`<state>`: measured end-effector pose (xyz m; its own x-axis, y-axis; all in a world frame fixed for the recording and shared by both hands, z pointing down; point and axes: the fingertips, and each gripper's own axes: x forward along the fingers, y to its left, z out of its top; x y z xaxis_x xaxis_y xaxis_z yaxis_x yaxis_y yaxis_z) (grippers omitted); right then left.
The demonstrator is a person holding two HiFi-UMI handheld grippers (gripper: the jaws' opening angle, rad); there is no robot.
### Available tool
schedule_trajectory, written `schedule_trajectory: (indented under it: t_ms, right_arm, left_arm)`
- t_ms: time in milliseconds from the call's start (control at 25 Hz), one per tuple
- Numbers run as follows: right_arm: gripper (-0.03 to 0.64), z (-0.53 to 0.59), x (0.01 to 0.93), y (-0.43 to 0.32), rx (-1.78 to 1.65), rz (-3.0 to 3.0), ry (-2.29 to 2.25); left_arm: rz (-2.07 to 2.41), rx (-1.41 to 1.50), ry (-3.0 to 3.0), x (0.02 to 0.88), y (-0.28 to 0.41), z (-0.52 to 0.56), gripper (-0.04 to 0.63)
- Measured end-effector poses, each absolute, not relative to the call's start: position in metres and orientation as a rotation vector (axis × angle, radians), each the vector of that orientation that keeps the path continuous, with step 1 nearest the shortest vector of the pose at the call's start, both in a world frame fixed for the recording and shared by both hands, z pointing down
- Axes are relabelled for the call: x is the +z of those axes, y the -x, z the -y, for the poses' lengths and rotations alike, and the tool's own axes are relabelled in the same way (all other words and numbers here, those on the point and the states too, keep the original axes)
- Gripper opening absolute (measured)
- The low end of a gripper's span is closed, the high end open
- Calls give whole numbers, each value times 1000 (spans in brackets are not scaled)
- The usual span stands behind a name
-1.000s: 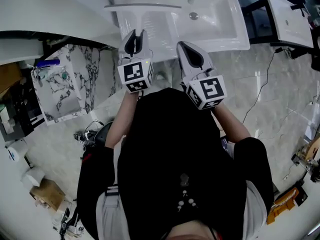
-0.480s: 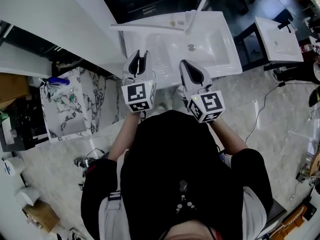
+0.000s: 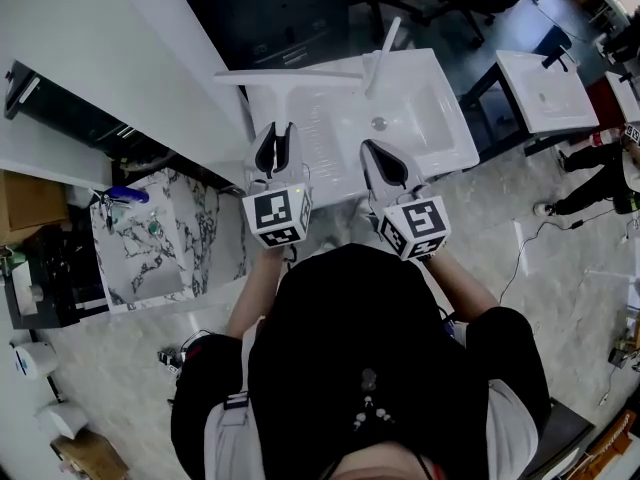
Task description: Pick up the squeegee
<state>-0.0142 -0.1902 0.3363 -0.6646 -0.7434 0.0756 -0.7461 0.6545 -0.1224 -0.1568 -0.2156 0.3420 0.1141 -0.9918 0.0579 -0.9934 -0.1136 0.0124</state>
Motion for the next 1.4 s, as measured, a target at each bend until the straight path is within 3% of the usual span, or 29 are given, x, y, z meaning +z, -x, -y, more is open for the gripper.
schedule_trajectory:
  t_ms: [1400]
  right_arm:
    - [1,175,325,32,154,2888,-1192]
  left_arm:
    - [2091,36,-2300,333,165,190,104]
